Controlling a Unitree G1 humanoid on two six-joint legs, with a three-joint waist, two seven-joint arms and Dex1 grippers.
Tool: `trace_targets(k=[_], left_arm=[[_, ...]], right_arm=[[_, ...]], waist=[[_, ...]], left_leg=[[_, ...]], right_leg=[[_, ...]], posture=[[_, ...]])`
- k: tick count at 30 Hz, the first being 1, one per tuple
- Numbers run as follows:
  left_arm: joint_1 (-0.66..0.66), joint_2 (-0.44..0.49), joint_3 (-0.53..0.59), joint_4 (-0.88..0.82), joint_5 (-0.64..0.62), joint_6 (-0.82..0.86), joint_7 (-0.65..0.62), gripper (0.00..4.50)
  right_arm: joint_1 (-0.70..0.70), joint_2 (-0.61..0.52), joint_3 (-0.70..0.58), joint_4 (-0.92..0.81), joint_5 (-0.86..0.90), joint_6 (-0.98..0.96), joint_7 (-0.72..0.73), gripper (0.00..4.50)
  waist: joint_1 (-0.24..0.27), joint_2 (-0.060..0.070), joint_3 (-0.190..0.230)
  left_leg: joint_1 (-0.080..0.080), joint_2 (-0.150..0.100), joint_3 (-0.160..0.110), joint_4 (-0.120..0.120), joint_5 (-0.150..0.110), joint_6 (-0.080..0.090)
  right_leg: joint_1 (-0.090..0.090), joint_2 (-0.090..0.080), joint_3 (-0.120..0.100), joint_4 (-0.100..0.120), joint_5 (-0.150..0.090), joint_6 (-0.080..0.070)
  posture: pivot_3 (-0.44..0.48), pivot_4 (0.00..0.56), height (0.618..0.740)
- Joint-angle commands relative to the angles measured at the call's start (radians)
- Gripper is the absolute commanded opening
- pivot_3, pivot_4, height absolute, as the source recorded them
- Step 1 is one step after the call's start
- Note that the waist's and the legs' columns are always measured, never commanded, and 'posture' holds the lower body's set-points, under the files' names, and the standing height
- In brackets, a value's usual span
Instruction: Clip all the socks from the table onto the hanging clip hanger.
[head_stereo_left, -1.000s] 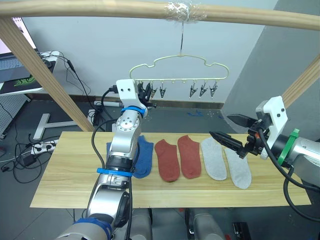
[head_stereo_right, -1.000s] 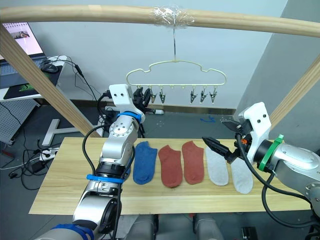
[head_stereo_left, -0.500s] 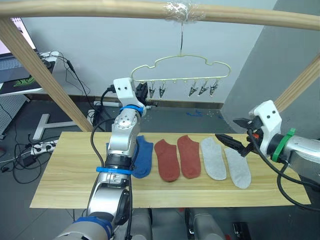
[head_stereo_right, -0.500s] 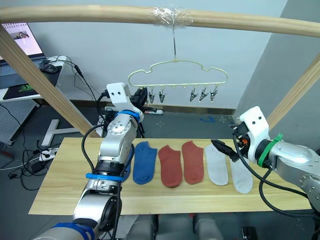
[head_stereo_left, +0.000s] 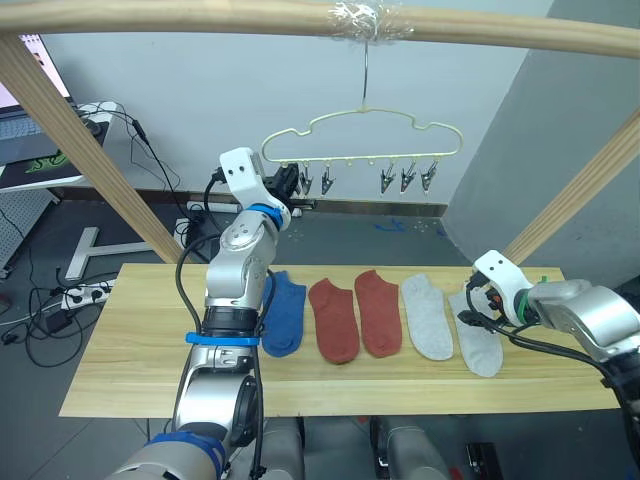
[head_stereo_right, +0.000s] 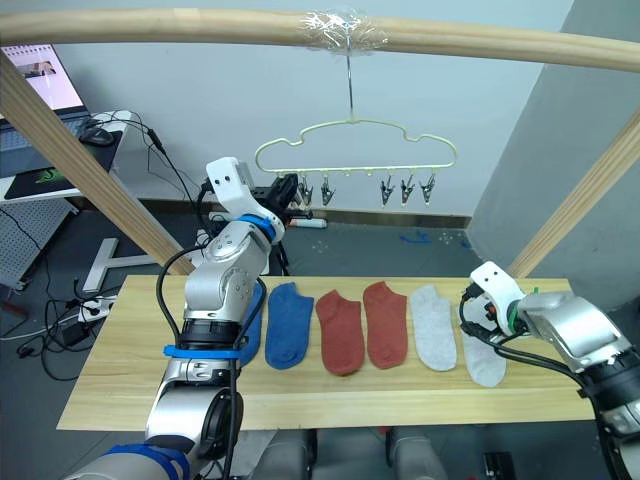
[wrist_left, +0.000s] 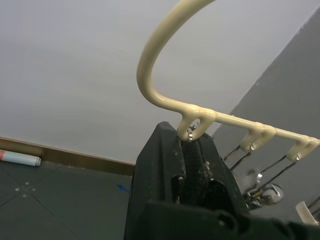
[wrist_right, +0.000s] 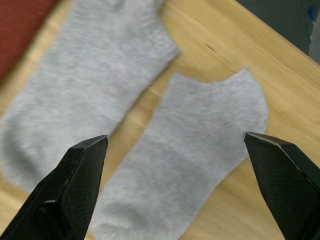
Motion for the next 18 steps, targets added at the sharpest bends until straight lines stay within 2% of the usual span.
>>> trace_targets(k=[1, 9, 18], left_arm=[[-0.025, -0.014, -0.009, -0.064, -0.007, -0.007, 0.0, 0.01], [-0.017, -0.025, -0.011, -0.074, -0.005, -0.004, 0.011, 0.01], [-0.003, -0.037, -0.014, -0.102, -0.005, 0.013, 0.023, 0.01]], right_arm=[[-0.06, 0.028, 0.01, 0.139, -0.089, -0.044, 0.042, 4.5], [-0.175, 0.12, 0.062, 0.393, -0.257, -0.145, 0.126, 4.5], [-0.243, 0.231, 0.015, 0.678, -0.342, -0.231, 0.15, 4.5]], waist=[[0.002, 0.0, 0.001], [0.002, 0.001, 0.005], [0.006, 0.001, 0.016]], left_leg=[[0.0, 0.0, 0.0, 0.0, 0.0, 0.0], [0.0, 0.0, 0.0, 0.0, 0.0, 0.0], [0.0, 0.0, 0.0, 0.0, 0.0, 0.0]], right_leg=[[0.0, 0.0, 0.0, 0.0, 0.0, 0.0], [0.0, 0.0, 0.0, 0.0, 0.0, 0.0], [0.0, 0.0, 0.0, 0.0, 0.0, 0.0]], posture=[[0.053, 0.24, 0.74], [0.067, 0.253, 0.74], [0.09, 0.261, 0.74]])
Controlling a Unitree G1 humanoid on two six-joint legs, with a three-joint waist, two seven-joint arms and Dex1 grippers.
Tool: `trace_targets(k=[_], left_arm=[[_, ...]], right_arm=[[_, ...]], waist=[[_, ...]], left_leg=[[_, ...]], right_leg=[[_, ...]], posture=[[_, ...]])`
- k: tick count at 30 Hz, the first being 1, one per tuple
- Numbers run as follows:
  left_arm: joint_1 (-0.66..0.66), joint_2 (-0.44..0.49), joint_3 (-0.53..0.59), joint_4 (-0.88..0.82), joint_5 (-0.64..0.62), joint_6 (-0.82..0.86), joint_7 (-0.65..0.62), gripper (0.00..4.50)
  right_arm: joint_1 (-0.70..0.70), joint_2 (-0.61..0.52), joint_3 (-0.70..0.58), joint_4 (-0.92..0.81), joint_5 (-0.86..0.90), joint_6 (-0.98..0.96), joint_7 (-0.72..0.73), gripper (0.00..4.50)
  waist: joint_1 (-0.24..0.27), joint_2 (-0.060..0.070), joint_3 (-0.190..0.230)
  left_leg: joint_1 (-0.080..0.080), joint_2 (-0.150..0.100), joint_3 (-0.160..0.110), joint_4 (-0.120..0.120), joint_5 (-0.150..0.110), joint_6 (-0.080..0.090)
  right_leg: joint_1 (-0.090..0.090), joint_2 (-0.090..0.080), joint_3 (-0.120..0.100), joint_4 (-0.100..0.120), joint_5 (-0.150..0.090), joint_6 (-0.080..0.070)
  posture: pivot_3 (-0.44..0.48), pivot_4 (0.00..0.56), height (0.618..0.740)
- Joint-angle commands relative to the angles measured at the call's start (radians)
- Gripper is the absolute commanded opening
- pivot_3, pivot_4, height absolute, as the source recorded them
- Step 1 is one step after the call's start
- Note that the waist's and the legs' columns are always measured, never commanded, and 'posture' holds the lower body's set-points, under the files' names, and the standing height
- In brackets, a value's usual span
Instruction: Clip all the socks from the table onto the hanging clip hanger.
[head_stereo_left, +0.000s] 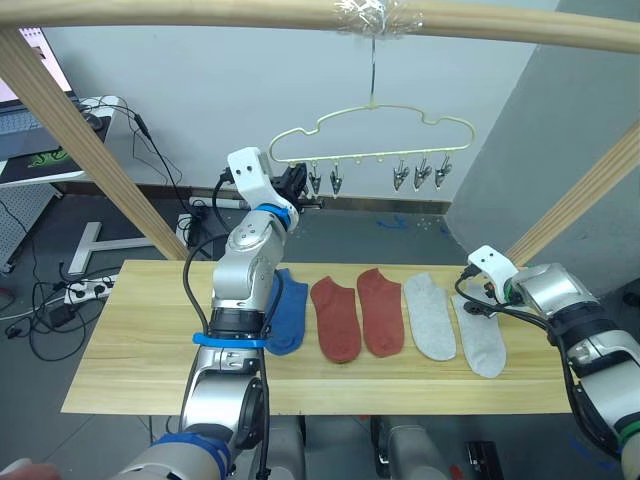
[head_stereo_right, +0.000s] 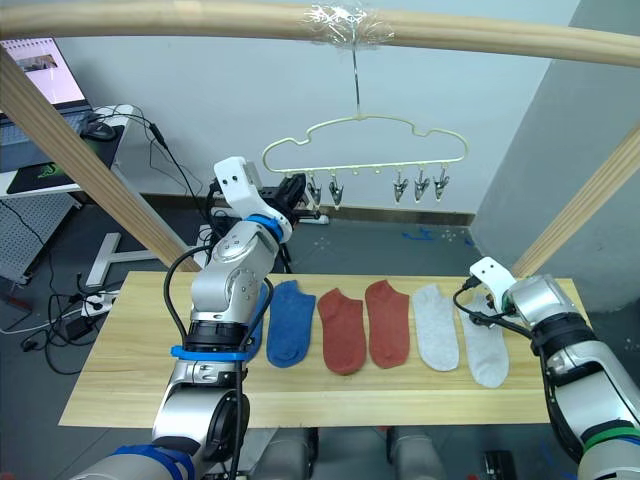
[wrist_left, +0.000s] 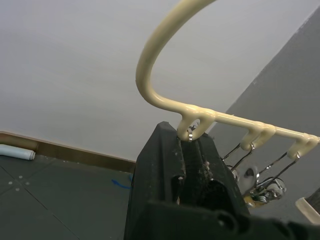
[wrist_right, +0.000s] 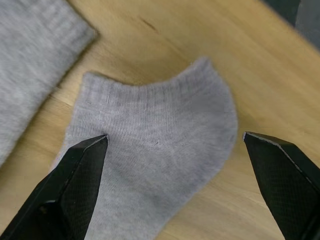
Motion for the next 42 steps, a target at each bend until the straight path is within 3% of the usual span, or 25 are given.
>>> trace_targets(k=[1, 11, 14, 25, 28, 33, 42], left_arm=[[-0.007, -0.01, -0.007, -0.067, -0.003, -0.006, 0.005, 0.01], [-0.014, -0.01, -0.005, -0.071, -0.008, -0.001, 0.011, 0.01], [-0.013, -0.01, -0.006, -0.073, -0.007, -0.001, 0.012, 0.0], [-0.016, -0.002, -0.007, -0.064, -0.01, 0.004, -0.004, 0.0], [-0.016, 0.005, 0.002, -0.069, -0.024, 0.021, -0.014, 0.0], [-0.029, 0.028, 0.072, -0.059, -0.11, 0.098, -0.039, 0.0], [-0.115, 0.091, 0.234, 0.069, -0.29, 0.248, -0.065, 0.0]], right_arm=[[-0.018, 0.026, -0.036, 0.096, -0.028, -0.024, 0.01, 4.5], [-0.06, 0.103, -0.143, 0.275, -0.036, -0.007, 0.042, 4.5], [-0.064, 0.115, -0.163, 0.289, -0.043, 0.001, 0.045, 3.93], [-0.057, 0.128, -0.186, 0.286, -0.076, 0.005, 0.05, 0.1], [-0.036, 0.121, -0.175, 0.243, -0.091, 0.007, 0.057, 0.04], [0.079, 0.045, -0.099, -0.056, -0.156, 0.018, 0.095, 0.04], [0.28, -0.11, -0.222, -0.864, -0.07, 0.329, 0.146, 0.04]], waist=[[0.0, -0.001, 0.0], [-0.003, -0.003, 0.001], [-0.003, -0.003, 0.001], [-0.003, -0.003, 0.001], [-0.003, -0.003, 0.001], [0.002, -0.003, 0.001], [-0.01, -0.001, 0.0]], left_leg=[[0.0, 0.0, 0.0, 0.0, 0.0, 0.0], [0.0, 0.0, -0.001, 0.006, 0.0, 0.0], [0.0, 0.0, -0.001, 0.006, 0.0, 0.0], [0.0, 0.0, -0.001, 0.007, 0.0, 0.0], [0.0, 0.0, -0.001, 0.007, 0.0, 0.0], [0.0, 0.0, -0.001, 0.007, 0.0, 0.0], [-0.001, 0.0, -0.001, 0.007, 0.0, 0.0]], right_leg=[[0.0, 0.0, 0.0, 0.0, 0.0, 0.0], [0.002, 0.0, 0.0, 0.001, 0.003, 0.003], [0.002, 0.001, 0.0, 0.001, 0.003, 0.004], [0.003, 0.001, 0.0, 0.001, 0.004, 0.004], [0.003, 0.001, 0.001, 0.001, 0.005, 0.005], [0.003, 0.001, 0.001, 0.001, 0.005, 0.005], [0.0, 0.001, 0.0, 0.001, 0.005, 0.005]], posture=[[0.091, 0.26, 0.74], [0.111, 0.252, 0.74], [0.111, 0.252, 0.74], [0.104, 0.237, 0.74], [0.1, 0.232, 0.74], [0.093, 0.214, 0.74], [0.051, 0.184, 0.74]])
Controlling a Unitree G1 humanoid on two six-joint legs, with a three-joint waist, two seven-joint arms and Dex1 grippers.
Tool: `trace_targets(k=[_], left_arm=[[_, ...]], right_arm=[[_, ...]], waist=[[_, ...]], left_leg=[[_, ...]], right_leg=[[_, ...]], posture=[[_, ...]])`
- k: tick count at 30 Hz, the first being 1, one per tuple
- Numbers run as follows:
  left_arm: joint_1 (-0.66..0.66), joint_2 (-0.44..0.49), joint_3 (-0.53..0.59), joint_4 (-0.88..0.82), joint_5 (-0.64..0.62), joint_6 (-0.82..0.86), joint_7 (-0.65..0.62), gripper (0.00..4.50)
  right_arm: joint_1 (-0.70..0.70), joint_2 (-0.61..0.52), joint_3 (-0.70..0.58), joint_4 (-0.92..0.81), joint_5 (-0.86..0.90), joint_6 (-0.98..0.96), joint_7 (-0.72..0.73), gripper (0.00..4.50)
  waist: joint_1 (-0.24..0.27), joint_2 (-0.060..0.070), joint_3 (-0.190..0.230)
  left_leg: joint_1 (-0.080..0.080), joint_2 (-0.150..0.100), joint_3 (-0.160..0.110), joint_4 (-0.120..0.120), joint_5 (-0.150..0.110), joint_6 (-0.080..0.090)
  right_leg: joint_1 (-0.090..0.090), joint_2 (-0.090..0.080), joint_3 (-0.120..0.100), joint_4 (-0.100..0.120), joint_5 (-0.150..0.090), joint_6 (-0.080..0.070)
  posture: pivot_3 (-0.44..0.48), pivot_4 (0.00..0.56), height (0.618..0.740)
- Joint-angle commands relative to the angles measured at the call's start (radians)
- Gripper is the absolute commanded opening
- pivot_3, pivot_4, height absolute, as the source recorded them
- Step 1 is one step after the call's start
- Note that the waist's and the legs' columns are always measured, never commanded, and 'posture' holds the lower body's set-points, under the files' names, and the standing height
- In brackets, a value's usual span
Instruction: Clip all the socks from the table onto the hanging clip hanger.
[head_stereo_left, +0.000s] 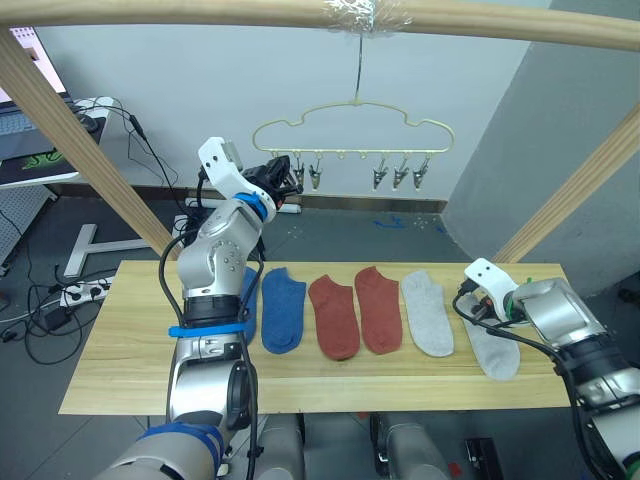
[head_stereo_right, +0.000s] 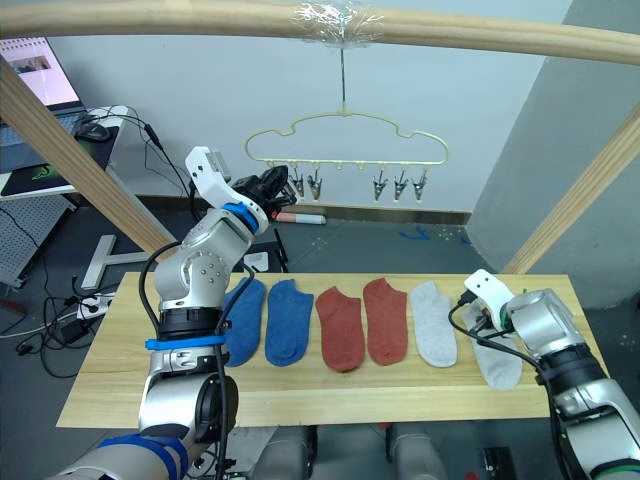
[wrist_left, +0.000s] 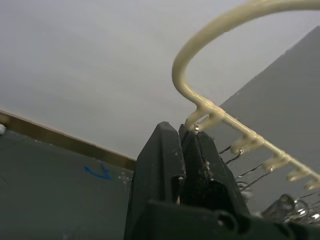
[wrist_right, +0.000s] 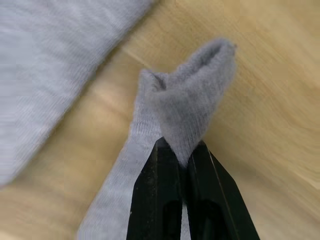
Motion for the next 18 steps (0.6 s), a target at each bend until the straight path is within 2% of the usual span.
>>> trace_targets(k=[1, 5, 8, 13, 18], left_arm=[[-0.046, 0.02, 0.065, 0.037, -0.076, 0.048, -0.006, 0.0], [-0.074, 0.048, 0.1, 0.101, -0.121, 0.1, -0.011, 0.0], [-0.088, 0.063, 0.127, 0.135, -0.161, 0.142, -0.013, 0.0], [-0.111, 0.081, 0.169, 0.172, -0.227, 0.217, 0.002, 0.0], [-0.122, 0.097, 0.19, 0.183, -0.26, 0.279, 0.029, 0.0]], right_arm=[[0.02, -0.057, -0.081, -0.28, 0.053, 0.128, 0.019, 0.04], [0.006, -0.079, -0.12, -0.482, 0.14, 0.246, 0.043, 0.04], [-0.036, -0.078, -0.126, -0.558, 0.192, 0.281, 0.047, 0.04], [-0.151, 0.006, -0.089, -0.569, 0.264, 0.295, 0.016, 0.04], [-0.258, 0.157, -0.018, -0.465, 0.284, 0.225, -0.037, 0.04]], waist=[[-0.002, 0.0, 0.0], [-0.005, 0.0, 0.0], [-0.011, 0.0, -0.001], [-0.032, 0.0, -0.001], [-0.043, 0.0, -0.001]], left_leg=[[0.0, 0.0, 0.0, 0.0, 0.0, 0.0], [0.0, 0.0, 0.0, 0.0, 0.0, 0.0], [0.0, 0.0, 0.0, 0.0, 0.0, 0.0], [0.0, 0.0, 0.0, 0.001, 0.0, 0.0], [0.0, 0.001, 0.0, 0.001, 0.0, 0.0]], right_leg=[[0.0, 0.0, 0.0, 0.0, 0.0, 0.0], [0.0, 0.0, 0.0, 0.0, 0.0, 0.0], [0.0, 0.0, 0.0, 0.0, 0.0, 0.0], [0.0, 0.0, 0.0, 0.0, 0.0, 0.0], [0.0, 0.001, 0.0, 0.001, 0.001, 0.0]], posture=[[0.046, 0.183, 0.74], [0.018, 0.178, 0.74], [-0.001, 0.177, 0.74], [-0.01, 0.177, 0.74], [-0.009, 0.176, 0.74]])
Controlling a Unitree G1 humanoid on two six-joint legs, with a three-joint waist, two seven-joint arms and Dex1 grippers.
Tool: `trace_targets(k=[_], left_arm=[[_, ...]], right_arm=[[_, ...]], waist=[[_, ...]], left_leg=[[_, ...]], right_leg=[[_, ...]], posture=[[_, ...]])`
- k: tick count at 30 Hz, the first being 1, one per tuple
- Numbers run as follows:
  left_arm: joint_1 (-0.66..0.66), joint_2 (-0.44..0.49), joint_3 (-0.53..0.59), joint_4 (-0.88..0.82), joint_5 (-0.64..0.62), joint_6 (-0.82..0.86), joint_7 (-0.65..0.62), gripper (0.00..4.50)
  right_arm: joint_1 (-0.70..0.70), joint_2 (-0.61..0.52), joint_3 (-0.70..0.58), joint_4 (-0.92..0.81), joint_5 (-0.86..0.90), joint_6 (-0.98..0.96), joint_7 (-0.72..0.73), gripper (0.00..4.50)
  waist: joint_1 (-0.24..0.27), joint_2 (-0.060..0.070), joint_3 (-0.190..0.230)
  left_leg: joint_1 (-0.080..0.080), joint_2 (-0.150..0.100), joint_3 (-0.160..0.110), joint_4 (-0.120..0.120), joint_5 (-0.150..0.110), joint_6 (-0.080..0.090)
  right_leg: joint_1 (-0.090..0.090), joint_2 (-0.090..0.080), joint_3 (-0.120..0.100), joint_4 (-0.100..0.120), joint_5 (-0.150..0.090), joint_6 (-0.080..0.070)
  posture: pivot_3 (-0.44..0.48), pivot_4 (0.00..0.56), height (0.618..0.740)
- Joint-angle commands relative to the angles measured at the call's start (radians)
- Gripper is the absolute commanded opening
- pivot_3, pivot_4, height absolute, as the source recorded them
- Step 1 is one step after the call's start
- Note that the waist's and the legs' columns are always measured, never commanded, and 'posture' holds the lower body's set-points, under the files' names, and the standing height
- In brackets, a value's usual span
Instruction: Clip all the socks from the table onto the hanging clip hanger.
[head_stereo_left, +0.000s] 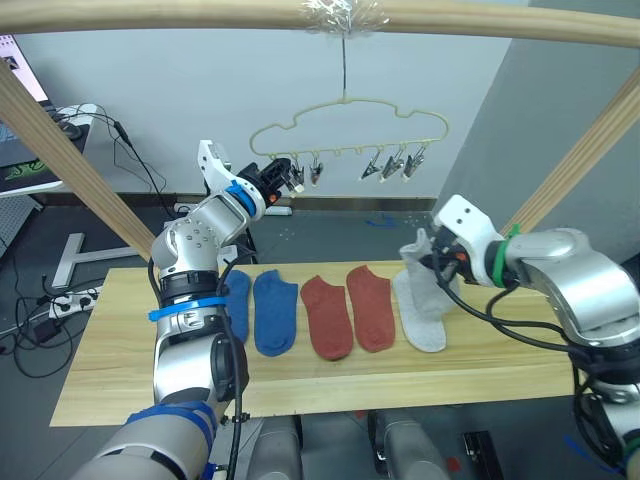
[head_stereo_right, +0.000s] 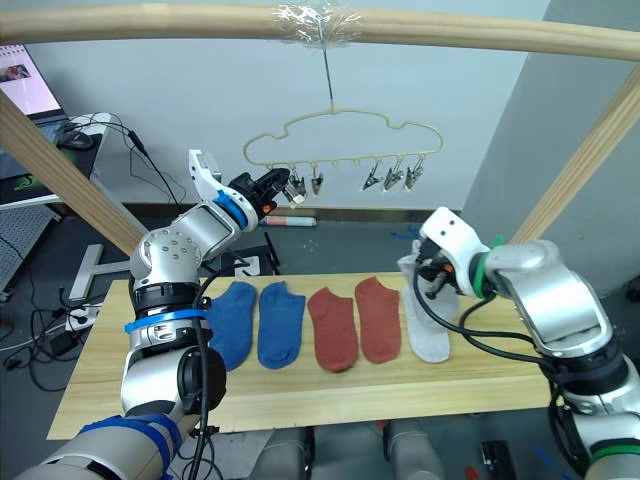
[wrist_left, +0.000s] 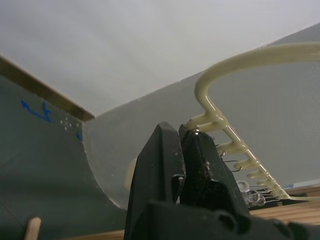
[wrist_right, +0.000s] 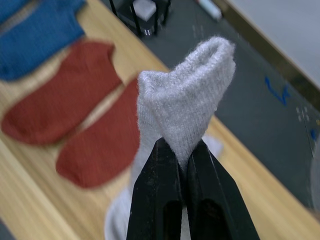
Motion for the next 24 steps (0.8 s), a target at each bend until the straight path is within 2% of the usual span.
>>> trace_targets(k=[1, 7, 12, 24], left_arm=[[-0.012, 0.023, 0.025, 0.002, -0.023, 0.037, 0.028, 0.0], [-0.01, 0.023, 0.031, -0.034, -0.053, 0.076, 0.059, 0.0], [0.0, 0.013, 0.032, -0.07, -0.074, 0.095, 0.086, 0.0], [0.02, -0.014, 0.028, -0.145, -0.115, 0.123, 0.136, 0.0]], right_arm=[[-0.068, 0.083, 0.045, 0.069, 0.012, -0.079, -0.037, 0.04], [-0.167, 0.203, 0.149, 0.27, -0.004, -0.211, -0.046, 0.04], [-0.255, 0.277, 0.202, 0.462, -0.034, -0.325, -0.034, 0.04], [-0.406, 0.407, 0.222, 0.79, -0.095, -0.497, 0.027, 0.04]], waist=[[-0.004, 0.0, 0.0], [-0.004, 0.0, 0.0], [-0.001, 0.0, 0.0], [0.017, 0.0, 0.0]], left_leg=[[0.0, 0.0, 0.0, 0.0, 0.0, 0.0], [0.0, 0.0, 0.0, 0.0, 0.0, 0.0], [0.0, -0.001, -0.001, 0.0, 0.002, -0.003], [0.0, -0.001, -0.001, 0.0, 0.003, -0.004]], right_leg=[[0.0, 0.0, 0.0, 0.0, 0.0, 0.0], [0.0, 0.0, 0.0, 0.002, 0.0, 0.0], [-0.005, 0.0, -0.001, 0.012, 0.0, 0.0], [-0.006, 0.0, -0.001, 0.013, 0.0, -0.001]], posture=[[-0.001, 0.175, 0.74], [0.03, 0.169, 0.74], [0.048, 0.166, 0.74], [0.098, 0.161, 0.74]])
